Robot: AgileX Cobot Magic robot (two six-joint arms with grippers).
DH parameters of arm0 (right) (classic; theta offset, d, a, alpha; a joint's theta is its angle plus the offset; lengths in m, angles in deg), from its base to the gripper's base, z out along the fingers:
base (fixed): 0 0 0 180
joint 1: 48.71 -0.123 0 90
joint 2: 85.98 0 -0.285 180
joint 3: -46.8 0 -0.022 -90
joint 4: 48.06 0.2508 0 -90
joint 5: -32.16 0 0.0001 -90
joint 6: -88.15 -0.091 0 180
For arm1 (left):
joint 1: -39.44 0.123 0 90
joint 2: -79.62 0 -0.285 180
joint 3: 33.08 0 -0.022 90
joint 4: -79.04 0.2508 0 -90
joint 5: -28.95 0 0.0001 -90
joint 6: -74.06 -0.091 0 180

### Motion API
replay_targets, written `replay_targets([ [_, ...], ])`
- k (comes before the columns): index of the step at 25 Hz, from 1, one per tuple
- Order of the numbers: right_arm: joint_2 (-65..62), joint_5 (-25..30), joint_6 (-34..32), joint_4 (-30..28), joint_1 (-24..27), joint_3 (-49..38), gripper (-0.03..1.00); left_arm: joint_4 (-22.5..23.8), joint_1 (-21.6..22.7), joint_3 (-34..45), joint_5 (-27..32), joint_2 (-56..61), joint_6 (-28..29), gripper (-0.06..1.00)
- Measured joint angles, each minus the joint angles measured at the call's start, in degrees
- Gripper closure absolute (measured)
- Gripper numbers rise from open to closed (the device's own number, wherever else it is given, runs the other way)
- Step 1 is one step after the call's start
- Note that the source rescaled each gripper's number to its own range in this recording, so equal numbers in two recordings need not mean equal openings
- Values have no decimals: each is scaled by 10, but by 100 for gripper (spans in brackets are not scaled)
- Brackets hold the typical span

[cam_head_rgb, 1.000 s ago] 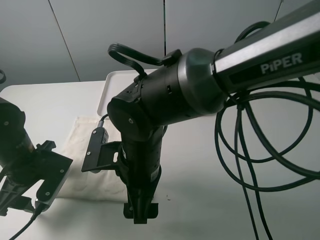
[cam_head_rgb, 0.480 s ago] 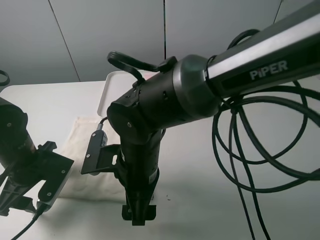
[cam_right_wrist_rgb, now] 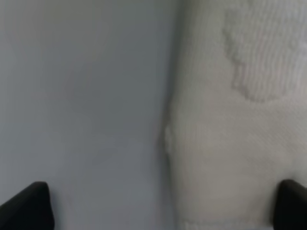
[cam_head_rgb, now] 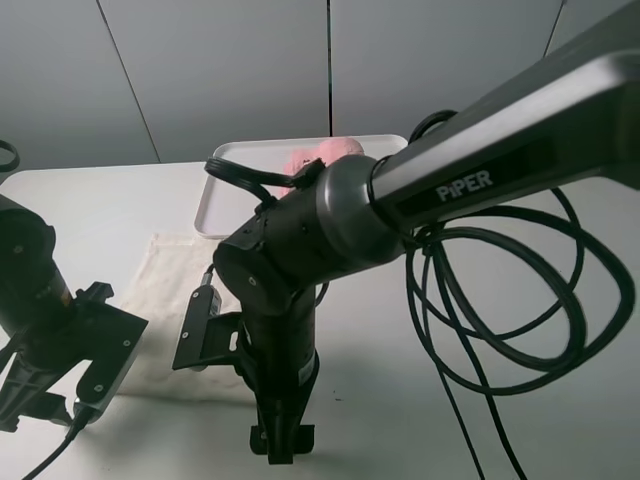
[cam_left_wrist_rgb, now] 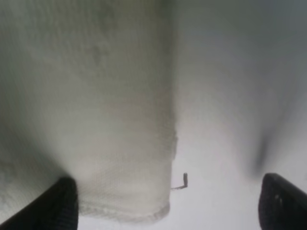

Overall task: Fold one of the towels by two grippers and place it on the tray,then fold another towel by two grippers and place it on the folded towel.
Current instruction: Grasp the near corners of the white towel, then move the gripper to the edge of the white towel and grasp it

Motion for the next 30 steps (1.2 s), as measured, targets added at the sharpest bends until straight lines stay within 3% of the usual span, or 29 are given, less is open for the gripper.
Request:
replay_targets([
  [2, 2, -5, -4, -1, 0, 1, 1, 0, 0, 0, 0, 0, 0, -4],
  [5, 7, -16, -15, -17, 0, 5, 22, 1, 0, 0, 0, -1, 0, -4],
  [11, 14, -32, -75, -66, 0, 10, 90, 1, 0, 0, -1, -1, 0, -4],
  [12, 15, -32, -80, -69, 0, 10, 95, 1, 0, 0, -1, -1, 0, -4],
  [18, 15, -32, -86, -74, 0, 11, 97, 3, 0, 0, -23, -2, 13, -4],
  [20, 15, -32, -87, -74, 0, 11, 97, 4, 0, 0, -39, -3, 20, 1],
  [22, 15, -32, -88, -73, 0, 11, 97, 7, 1, 0, -56, -5, 22, 17],
  [26, 15, -33, -116, -71, 0, 11, 97, 23, 1, 0, -83, -5, 23, 79],
  [27, 15, -33, -125, -71, 0, 11, 97, 28, 1, 0, -84, -5, 23, 87],
  [30, 15, -34, -153, -71, 0, 11, 97, 32, 1, 0, -83, -5, 27, 91],
])
